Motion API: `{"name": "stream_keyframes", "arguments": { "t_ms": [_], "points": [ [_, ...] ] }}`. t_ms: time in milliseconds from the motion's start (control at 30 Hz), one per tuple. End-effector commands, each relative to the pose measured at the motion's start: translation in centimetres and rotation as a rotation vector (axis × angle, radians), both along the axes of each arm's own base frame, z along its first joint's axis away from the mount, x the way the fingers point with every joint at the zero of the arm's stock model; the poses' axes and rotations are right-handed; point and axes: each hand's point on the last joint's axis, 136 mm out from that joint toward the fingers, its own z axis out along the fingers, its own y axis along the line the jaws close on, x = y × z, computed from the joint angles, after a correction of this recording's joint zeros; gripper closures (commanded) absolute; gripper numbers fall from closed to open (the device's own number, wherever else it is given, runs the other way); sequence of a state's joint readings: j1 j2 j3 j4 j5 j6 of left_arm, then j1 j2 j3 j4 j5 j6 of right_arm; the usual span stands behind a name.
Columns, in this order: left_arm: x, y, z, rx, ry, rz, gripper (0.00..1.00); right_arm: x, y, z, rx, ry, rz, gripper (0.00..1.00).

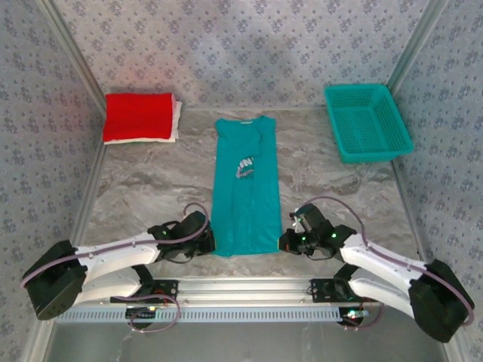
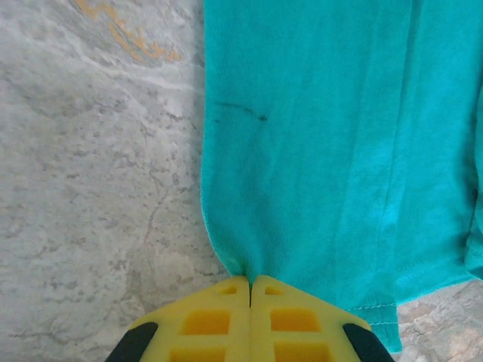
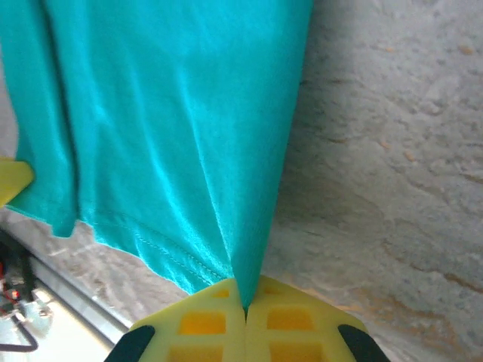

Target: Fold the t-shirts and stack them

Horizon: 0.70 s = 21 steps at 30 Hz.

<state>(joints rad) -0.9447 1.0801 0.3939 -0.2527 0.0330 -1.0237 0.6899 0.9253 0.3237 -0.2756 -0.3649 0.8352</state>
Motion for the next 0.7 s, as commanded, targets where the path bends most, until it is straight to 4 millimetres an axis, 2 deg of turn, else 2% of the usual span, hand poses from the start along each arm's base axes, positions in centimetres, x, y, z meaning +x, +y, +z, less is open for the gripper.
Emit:
{"name": "stream_keyframes", "arguments": {
  "t_ms": [0, 133, 333, 500, 667],
  "points": [
    [1.6, -0.5, 2.9, -0.017, -0.063, 0.029, 1.00, 0.4, 0.1, 1.8, 0.016, 0.005, -0.029, 1.00],
    [3.9, -1.6, 6.2, -0.070, -0.087, -0.005, 1.00, 3.0, 0.2, 3.7, 0.014, -0.045, -0.063, 1.00],
    [8.7, -1.3, 9.7, -0.103, -0.143, 0.005, 1.00, 8.0, -0.1, 6.4, -0.036, -0.121, -0.094, 1.00],
    [12.5, -1.0, 10.0, -0.054, -0.171, -0.012, 1.00, 12.7, -0.4, 7.9, -0.081, -0.203, -0.117, 1.00],
    [17.0, -1.3, 9.9, -0.028, -0.215, -0.041, 1.00, 17.0, -0.5, 8.0, -0.106, -0.256, -0.144, 1.00]
  ]
}}
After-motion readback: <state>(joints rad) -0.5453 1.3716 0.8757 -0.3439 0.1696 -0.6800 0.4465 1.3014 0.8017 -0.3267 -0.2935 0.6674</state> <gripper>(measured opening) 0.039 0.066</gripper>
